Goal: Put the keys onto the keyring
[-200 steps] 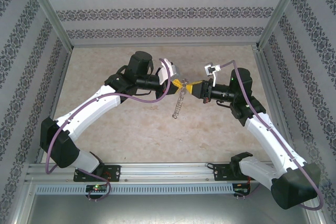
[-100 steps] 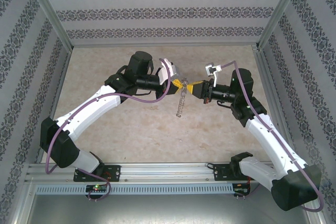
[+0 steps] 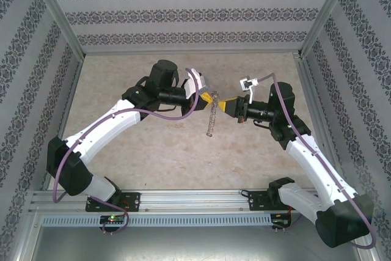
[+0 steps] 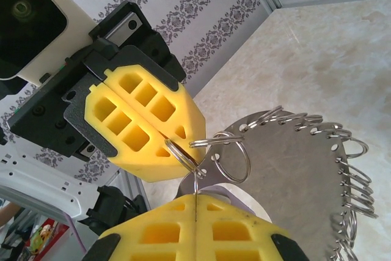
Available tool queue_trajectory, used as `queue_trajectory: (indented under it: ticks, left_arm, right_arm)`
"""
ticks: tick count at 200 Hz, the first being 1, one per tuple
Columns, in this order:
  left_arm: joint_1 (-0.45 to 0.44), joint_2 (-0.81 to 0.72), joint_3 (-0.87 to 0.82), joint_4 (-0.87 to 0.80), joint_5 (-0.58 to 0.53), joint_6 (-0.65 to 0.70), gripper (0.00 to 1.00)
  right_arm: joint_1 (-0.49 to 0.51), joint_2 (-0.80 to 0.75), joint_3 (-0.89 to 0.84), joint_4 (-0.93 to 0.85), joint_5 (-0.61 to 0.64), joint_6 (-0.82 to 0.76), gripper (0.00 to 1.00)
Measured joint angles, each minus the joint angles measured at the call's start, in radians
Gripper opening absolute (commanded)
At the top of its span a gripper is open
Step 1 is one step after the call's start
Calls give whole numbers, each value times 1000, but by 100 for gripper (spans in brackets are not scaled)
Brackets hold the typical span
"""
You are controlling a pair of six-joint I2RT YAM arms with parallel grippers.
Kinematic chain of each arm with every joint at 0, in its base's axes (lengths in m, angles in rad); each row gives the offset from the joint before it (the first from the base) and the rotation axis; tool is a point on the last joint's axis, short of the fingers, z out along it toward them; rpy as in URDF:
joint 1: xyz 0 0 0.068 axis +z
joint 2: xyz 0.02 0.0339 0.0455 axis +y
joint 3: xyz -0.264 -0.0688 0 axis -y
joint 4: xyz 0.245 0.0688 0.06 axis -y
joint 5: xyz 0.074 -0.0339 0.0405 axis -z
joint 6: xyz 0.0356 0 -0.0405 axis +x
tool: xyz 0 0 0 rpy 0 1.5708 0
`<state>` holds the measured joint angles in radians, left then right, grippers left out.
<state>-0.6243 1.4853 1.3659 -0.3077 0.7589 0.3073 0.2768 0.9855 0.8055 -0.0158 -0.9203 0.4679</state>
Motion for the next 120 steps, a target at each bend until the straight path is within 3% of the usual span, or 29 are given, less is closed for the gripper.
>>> queue_trajectory:
  ticks: [27,38,44,120]
  left_arm:
    - [0,0,0,0,0,0,0]
    - [0,0,0,0,0,0,0]
    - [0,0,0,0,0,0,0]
    - [0,0,0,0,0,0,0]
  right_arm:
    - [0,0,-14,-3,-2,0,0]
    - [0,3,-14,-5,-8,0,19]
    - [0,5,-14,-8,-13,-1,25]
    - [-53,-26,-7,-58,-16,-23,31]
